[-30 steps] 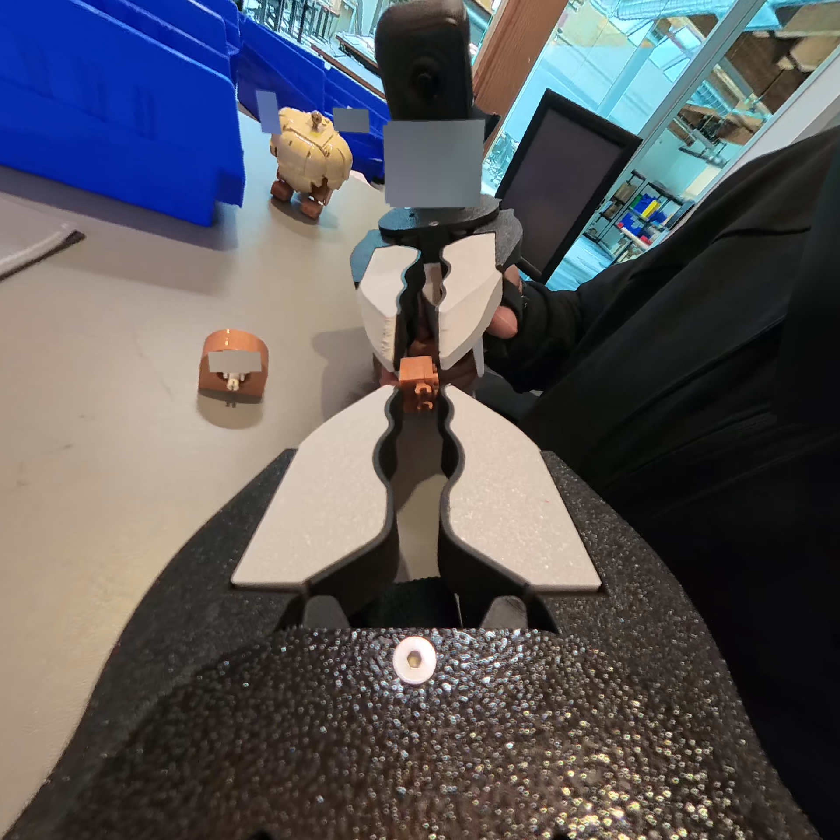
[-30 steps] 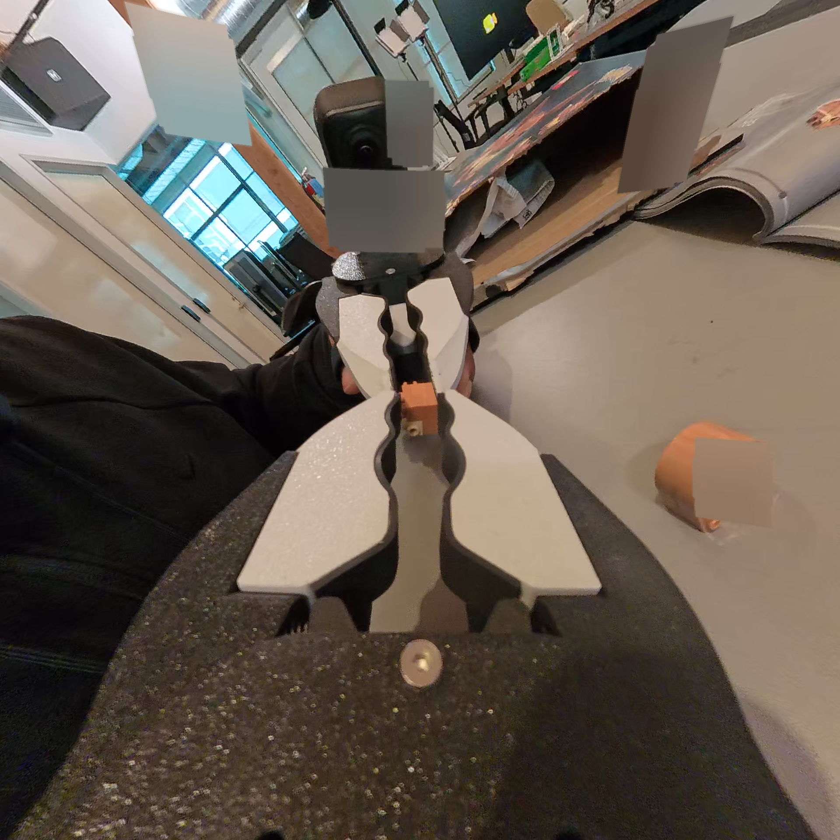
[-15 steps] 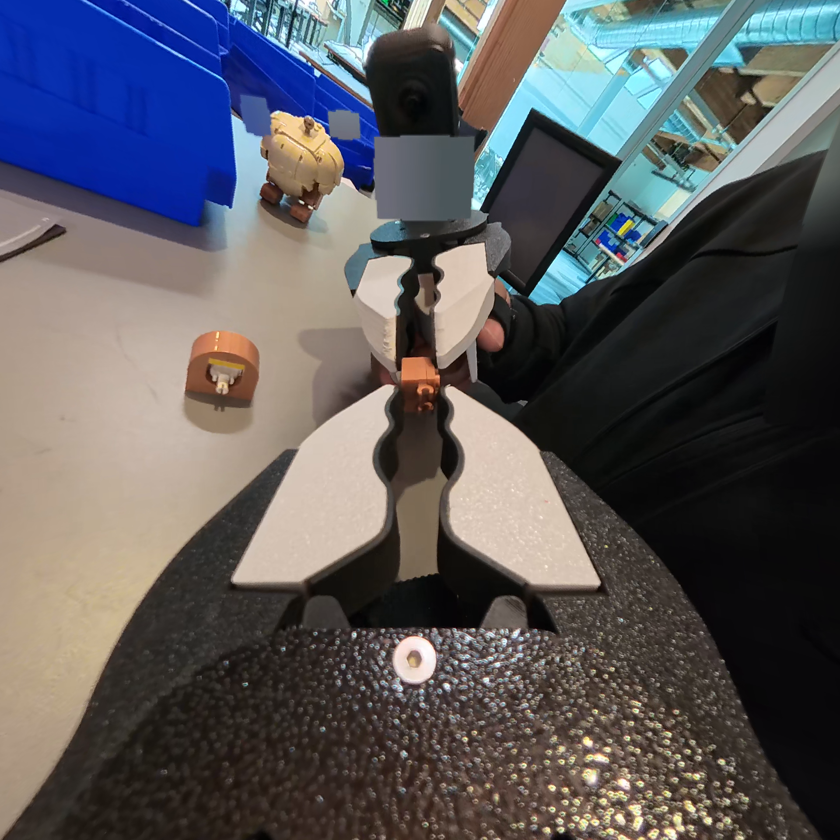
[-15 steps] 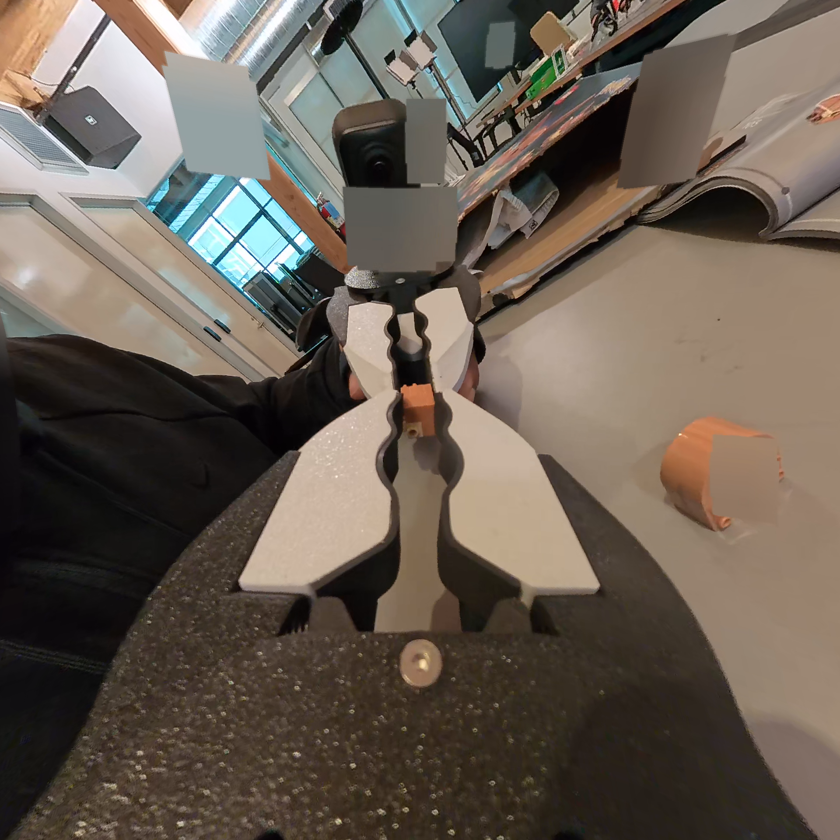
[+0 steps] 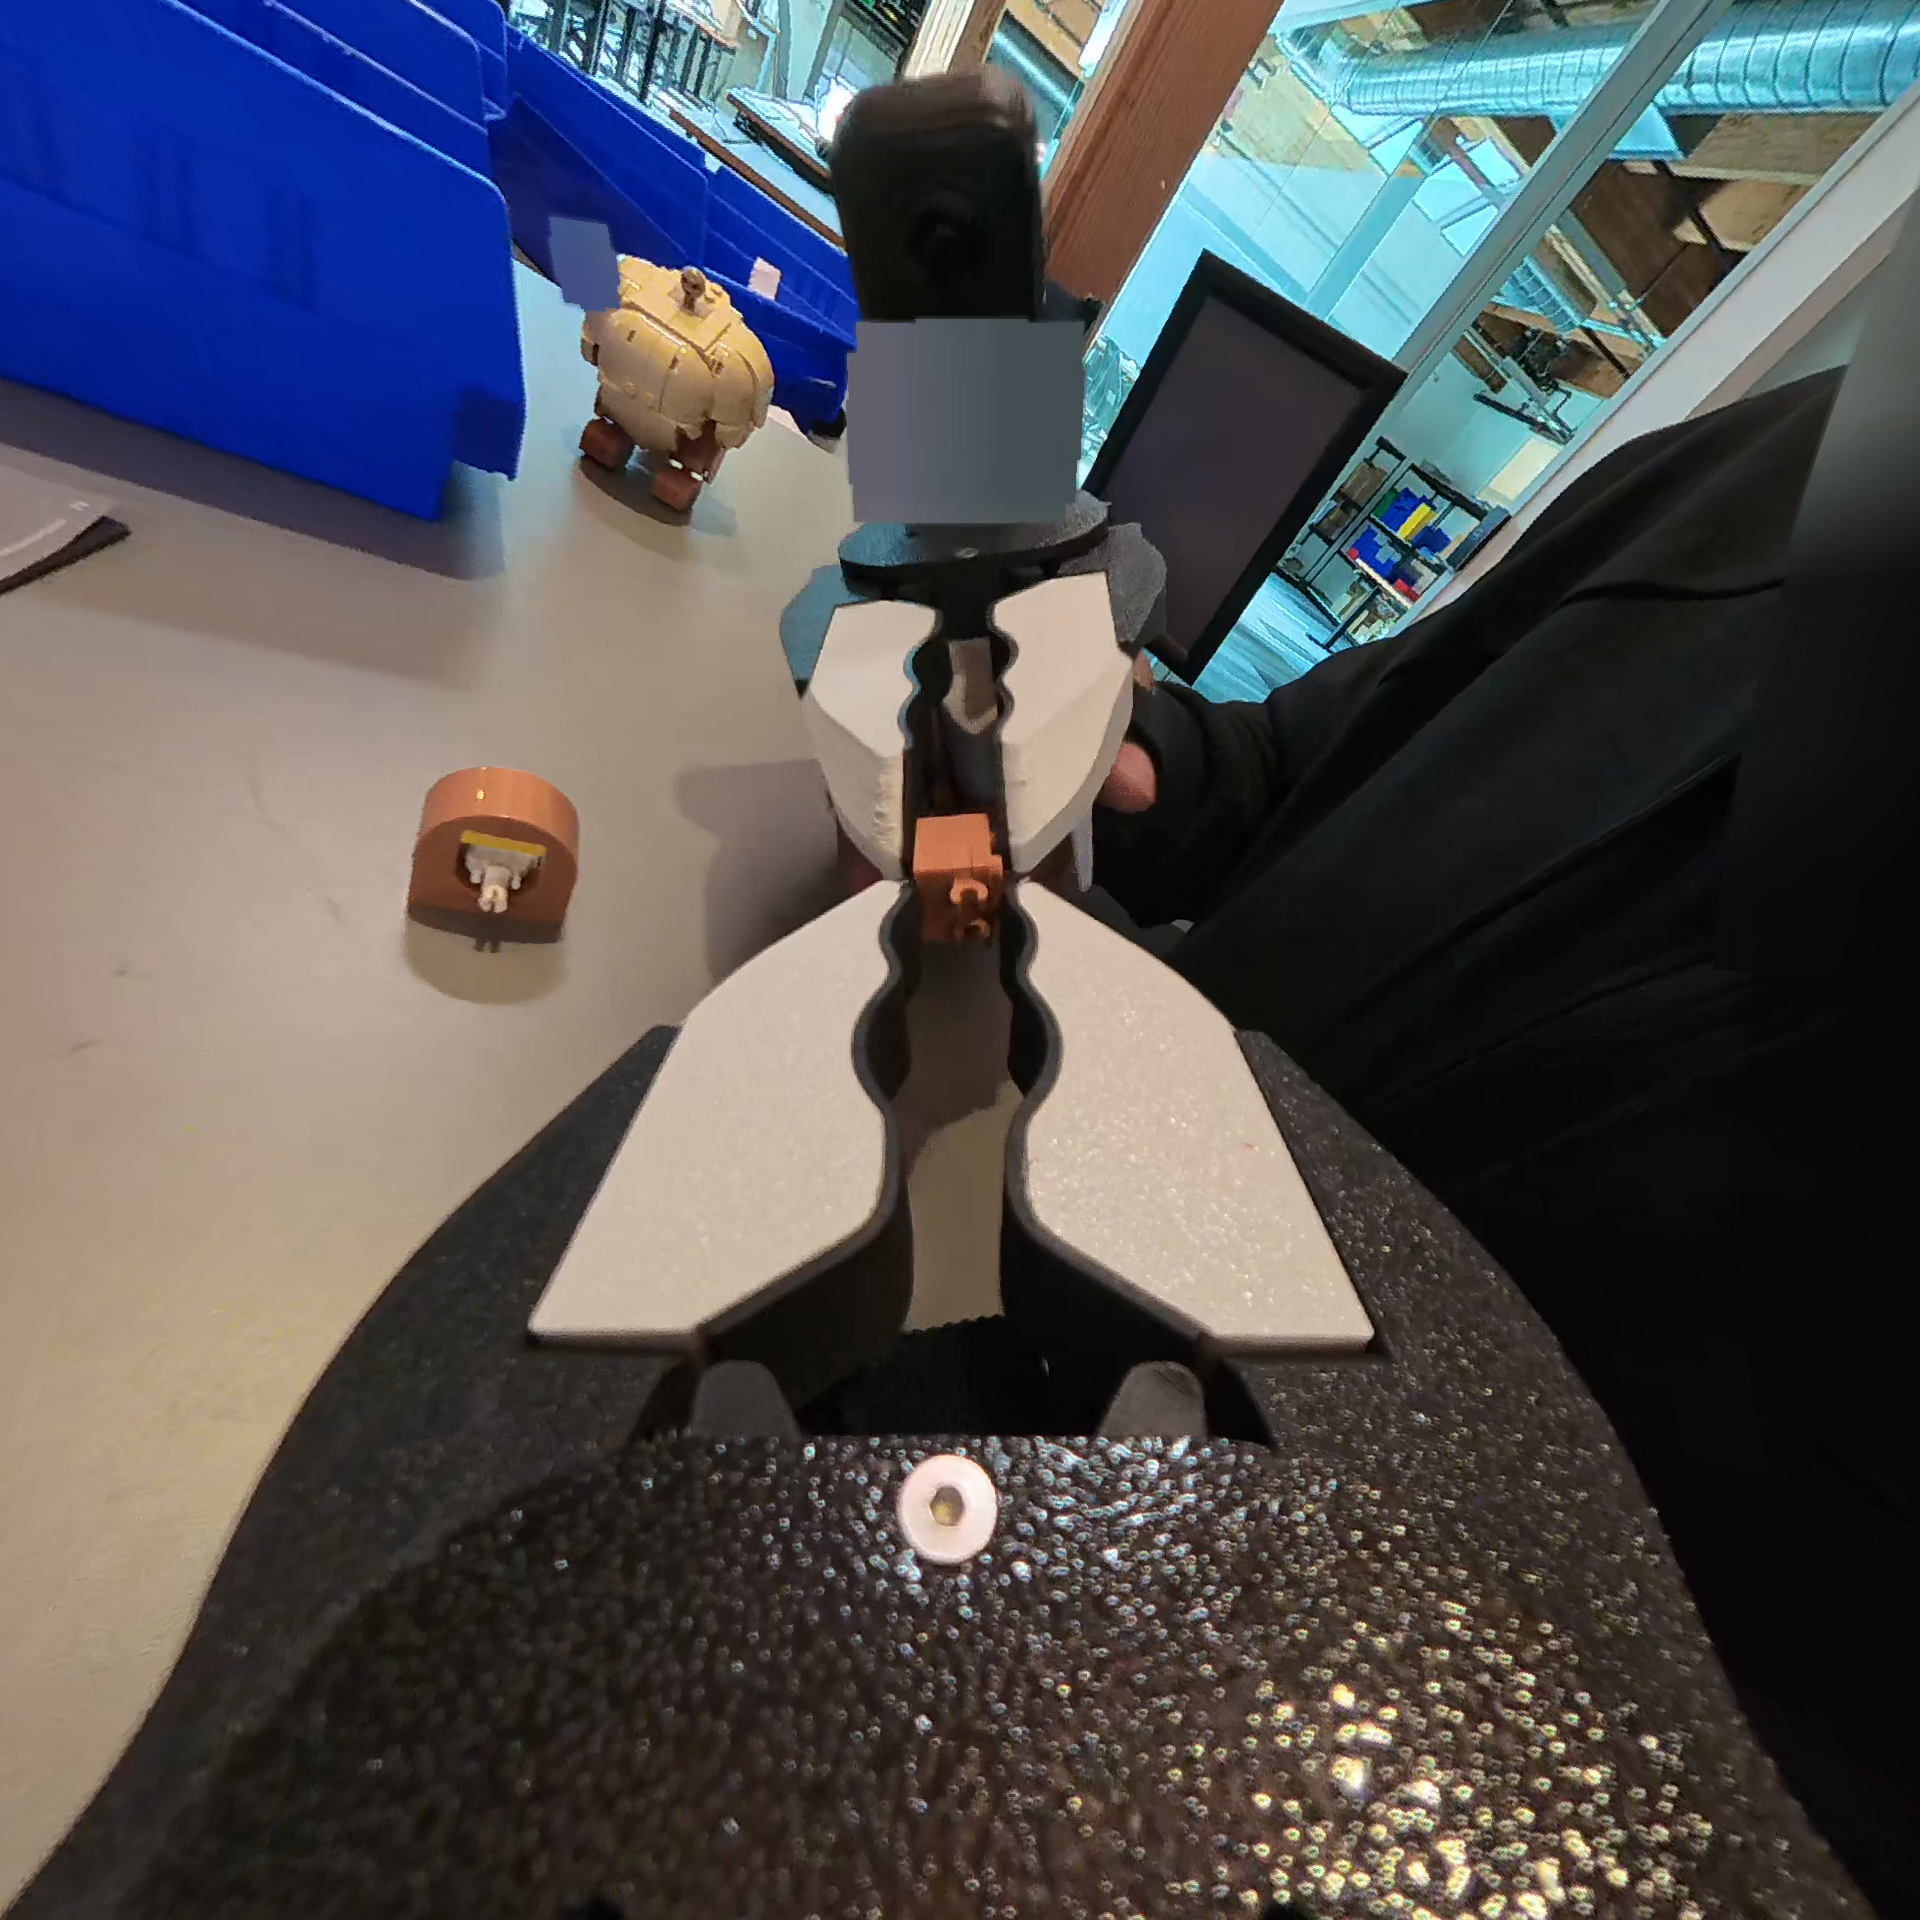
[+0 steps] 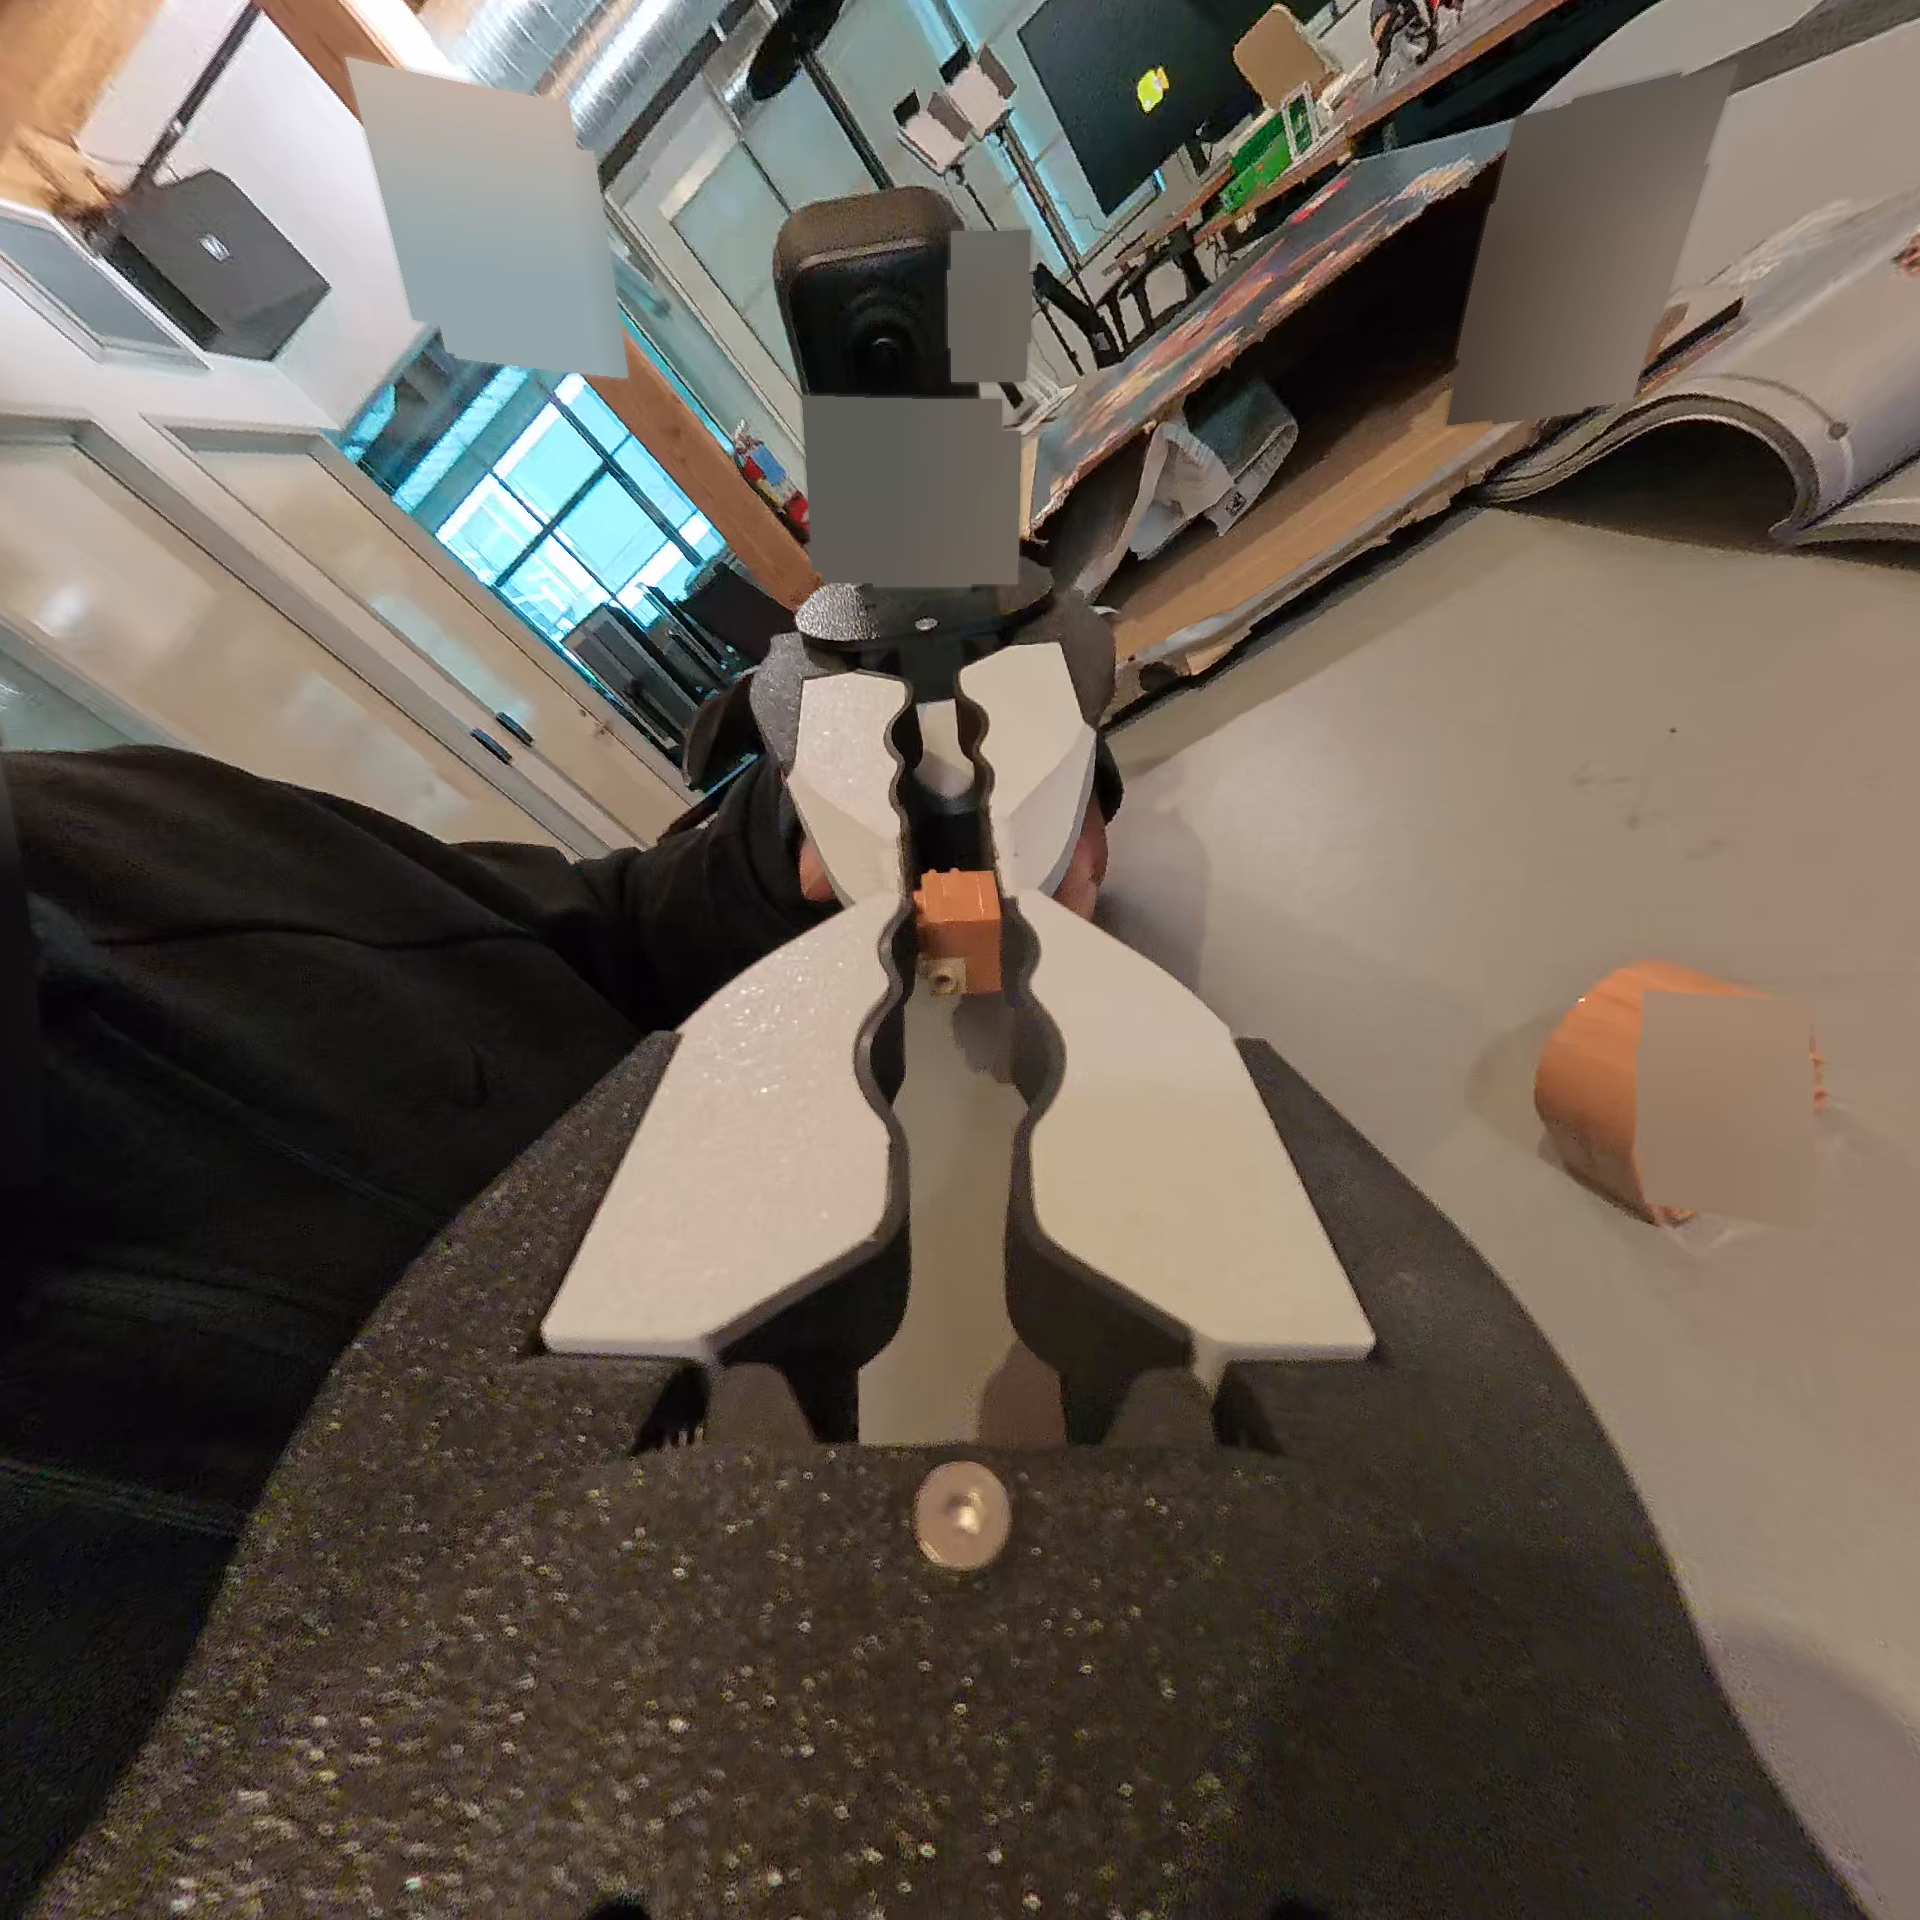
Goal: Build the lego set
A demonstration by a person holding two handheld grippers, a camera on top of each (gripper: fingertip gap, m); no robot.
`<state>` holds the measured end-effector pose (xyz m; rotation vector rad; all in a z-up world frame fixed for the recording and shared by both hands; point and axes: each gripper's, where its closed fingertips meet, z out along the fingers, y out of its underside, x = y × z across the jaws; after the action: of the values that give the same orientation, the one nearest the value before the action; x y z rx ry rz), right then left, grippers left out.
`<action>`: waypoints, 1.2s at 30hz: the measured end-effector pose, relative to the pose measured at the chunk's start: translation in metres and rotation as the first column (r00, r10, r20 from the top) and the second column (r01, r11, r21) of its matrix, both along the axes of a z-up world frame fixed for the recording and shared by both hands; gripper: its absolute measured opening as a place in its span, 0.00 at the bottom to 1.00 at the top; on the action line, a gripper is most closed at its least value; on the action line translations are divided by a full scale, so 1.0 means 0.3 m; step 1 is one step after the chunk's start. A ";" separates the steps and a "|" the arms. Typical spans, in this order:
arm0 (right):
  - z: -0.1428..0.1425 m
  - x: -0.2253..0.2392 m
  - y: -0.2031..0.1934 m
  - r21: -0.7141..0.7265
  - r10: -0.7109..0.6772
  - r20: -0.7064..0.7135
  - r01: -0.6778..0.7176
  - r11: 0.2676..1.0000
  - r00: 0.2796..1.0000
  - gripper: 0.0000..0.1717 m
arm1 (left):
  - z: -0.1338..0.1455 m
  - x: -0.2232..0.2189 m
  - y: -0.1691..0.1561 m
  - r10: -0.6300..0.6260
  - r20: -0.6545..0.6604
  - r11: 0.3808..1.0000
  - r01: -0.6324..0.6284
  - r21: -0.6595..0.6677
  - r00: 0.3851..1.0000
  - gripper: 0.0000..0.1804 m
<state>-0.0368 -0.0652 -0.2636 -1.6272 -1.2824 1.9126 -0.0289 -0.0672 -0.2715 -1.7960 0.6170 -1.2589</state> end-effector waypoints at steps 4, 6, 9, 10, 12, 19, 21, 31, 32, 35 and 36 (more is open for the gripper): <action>0.020 -0.011 0.026 -0.100 -0.050 -0.034 0.046 0.994 0.998 0.08 | 0.023 -0.013 0.024 0.065 0.092 0.997 -0.062 -0.036 0.994 0.08; 0.045 -0.014 0.049 -0.184 -0.094 -0.079 0.078 0.980 0.992 0.08 | 0.032 -0.030 0.039 0.120 0.161 0.991 -0.109 -0.077 0.980 0.11; 0.055 -0.017 0.081 -0.255 -0.154 -0.099 0.124 0.959 0.983 0.08 | 0.039 -0.050 0.051 0.176 0.223 0.982 -0.157 -0.101 0.959 0.11; 0.054 -0.019 0.086 -0.252 -0.166 -0.098 0.137 0.958 0.981 0.08 | 0.052 -0.052 0.052 0.182 0.251 0.982 -0.163 -0.096 0.951 0.11; 0.052 -0.025 0.084 -0.242 -0.173 -0.093 0.147 0.959 0.980 0.08 | 0.053 -0.047 0.054 0.191 0.258 0.980 -0.170 -0.101 0.947 0.11; 0.053 -0.035 0.071 -0.222 -0.180 -0.099 0.155 0.963 0.979 0.08 | 0.052 -0.037 0.062 0.214 0.246 0.976 -0.198 -0.087 0.945 0.07; 0.053 -0.035 0.068 -0.214 -0.181 -0.102 0.156 0.964 0.978 0.08 | 0.051 -0.037 0.061 0.217 0.244 0.976 -0.204 -0.080 0.945 0.07; 0.055 -0.037 0.056 -0.203 -0.175 -0.106 0.151 0.967 0.979 0.09 | 0.043 -0.032 0.047 0.213 0.202 0.977 -0.207 -0.054 0.956 0.06; 0.055 -0.037 0.056 -0.204 -0.176 -0.105 0.152 0.967 0.979 0.09 | 0.043 -0.033 0.047 0.214 0.202 0.977 -0.207 -0.056 0.956 0.06; 0.053 -0.039 0.058 -0.203 -0.180 -0.098 0.157 0.966 0.979 0.09 | 0.041 -0.034 0.047 0.211 0.207 0.977 -0.201 -0.069 0.955 0.06; 0.051 -0.040 0.058 -0.206 -0.177 -0.093 0.155 0.966 0.980 0.09 | 0.040 -0.035 0.047 0.208 0.214 0.978 -0.196 -0.077 0.954 0.06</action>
<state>-0.0488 -0.0479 -0.2482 -1.6368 -0.9062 2.0472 -0.0395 -0.0529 -0.2594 -1.6851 0.2677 -1.3209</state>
